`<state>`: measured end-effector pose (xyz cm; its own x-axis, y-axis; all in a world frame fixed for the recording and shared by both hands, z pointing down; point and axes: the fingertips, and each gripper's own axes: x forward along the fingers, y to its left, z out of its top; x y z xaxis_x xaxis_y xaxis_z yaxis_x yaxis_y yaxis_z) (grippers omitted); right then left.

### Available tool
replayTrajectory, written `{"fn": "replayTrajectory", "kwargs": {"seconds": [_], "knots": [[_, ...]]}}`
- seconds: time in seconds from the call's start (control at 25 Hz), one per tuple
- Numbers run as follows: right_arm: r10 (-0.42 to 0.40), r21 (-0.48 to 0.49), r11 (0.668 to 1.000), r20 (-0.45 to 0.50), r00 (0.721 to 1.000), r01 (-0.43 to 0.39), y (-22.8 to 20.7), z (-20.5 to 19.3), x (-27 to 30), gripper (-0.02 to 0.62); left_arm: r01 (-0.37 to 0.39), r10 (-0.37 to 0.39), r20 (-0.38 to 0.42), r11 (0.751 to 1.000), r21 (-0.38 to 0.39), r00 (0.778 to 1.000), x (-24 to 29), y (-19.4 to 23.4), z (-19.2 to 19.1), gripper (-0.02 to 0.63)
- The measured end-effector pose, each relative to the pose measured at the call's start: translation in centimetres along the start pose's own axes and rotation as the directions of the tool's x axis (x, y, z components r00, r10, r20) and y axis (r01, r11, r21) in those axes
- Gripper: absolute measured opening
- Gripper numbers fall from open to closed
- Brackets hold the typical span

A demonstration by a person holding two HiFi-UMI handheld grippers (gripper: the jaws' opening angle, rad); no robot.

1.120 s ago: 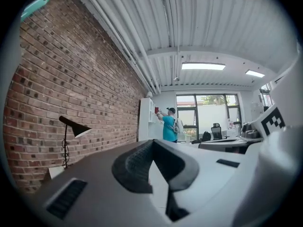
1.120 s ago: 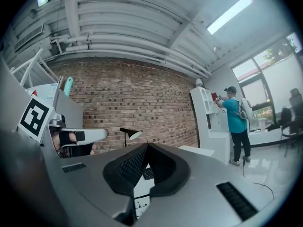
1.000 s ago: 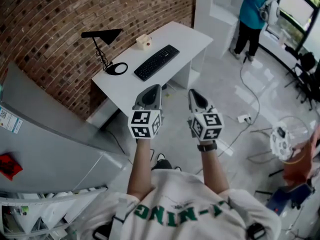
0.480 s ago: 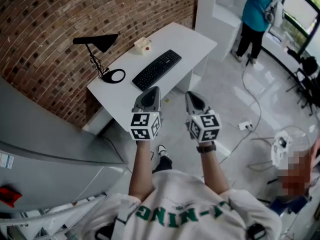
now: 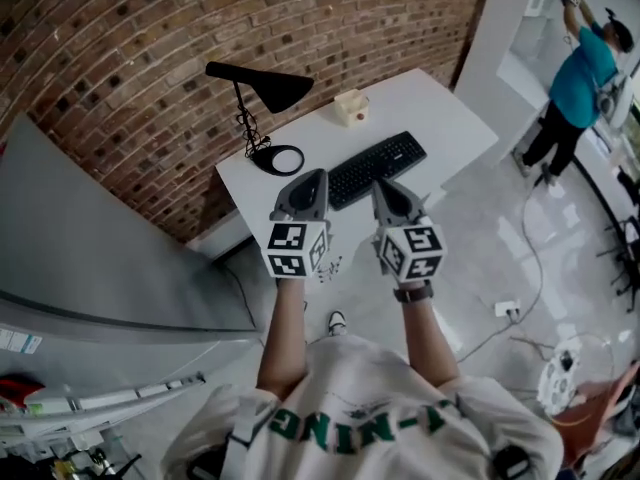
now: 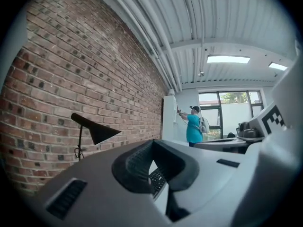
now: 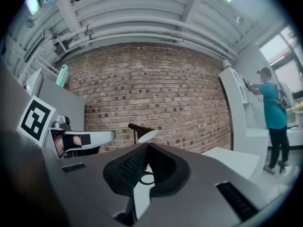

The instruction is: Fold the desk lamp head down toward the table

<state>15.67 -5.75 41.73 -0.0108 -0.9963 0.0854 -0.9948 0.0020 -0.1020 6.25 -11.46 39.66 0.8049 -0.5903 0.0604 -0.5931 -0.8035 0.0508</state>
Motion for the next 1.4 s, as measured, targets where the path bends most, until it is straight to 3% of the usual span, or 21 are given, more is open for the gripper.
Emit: {"fn": "replayTrajectory", "kwargs": {"seconds": [0.2, 0.48, 0.88, 1.16, 1.4], "knots": [[0.096, 0.032, 0.995, -0.007, 0.995, -0.095, 2.6, 0.6, 6.5, 0.004, -0.079, 0.079, 0.015, 0.997, -0.01, 0.997, 0.5, 6.3, 1.0, 0.002], [0.158, 0.054, 0.986, -0.011, 0.987, -0.157, 3.6, 1.7, 11.9, 0.005, -0.145, 0.146, 0.026, 0.989, -0.025, 0.989, 0.8, 11.0, 1.1, 0.002], [0.244, 0.116, 0.964, -0.024, 0.97, -0.239, 2.3, 2.7, 18.7, 0.005, -0.224, 0.224, 0.007, 0.974, -0.029, 0.975, 3.8, 15.0, 0.5, 0.002], [0.331, 0.187, 0.931, -0.063, 0.942, -0.315, 1.5, 2.9, 23.7, 0.008, -0.289, 0.289, 0.004, 0.957, -0.036, 0.957, 6.0, 17.2, 0.7, 0.002], [0.382, 0.236, 0.906, -0.1, 0.919, -0.351, 1.0, 2.2, 27.4, 0.087, -0.331, 0.33, -0.011, 0.943, -0.04, 0.944, 7.3, 18.3, 0.1, 0.002]]}}
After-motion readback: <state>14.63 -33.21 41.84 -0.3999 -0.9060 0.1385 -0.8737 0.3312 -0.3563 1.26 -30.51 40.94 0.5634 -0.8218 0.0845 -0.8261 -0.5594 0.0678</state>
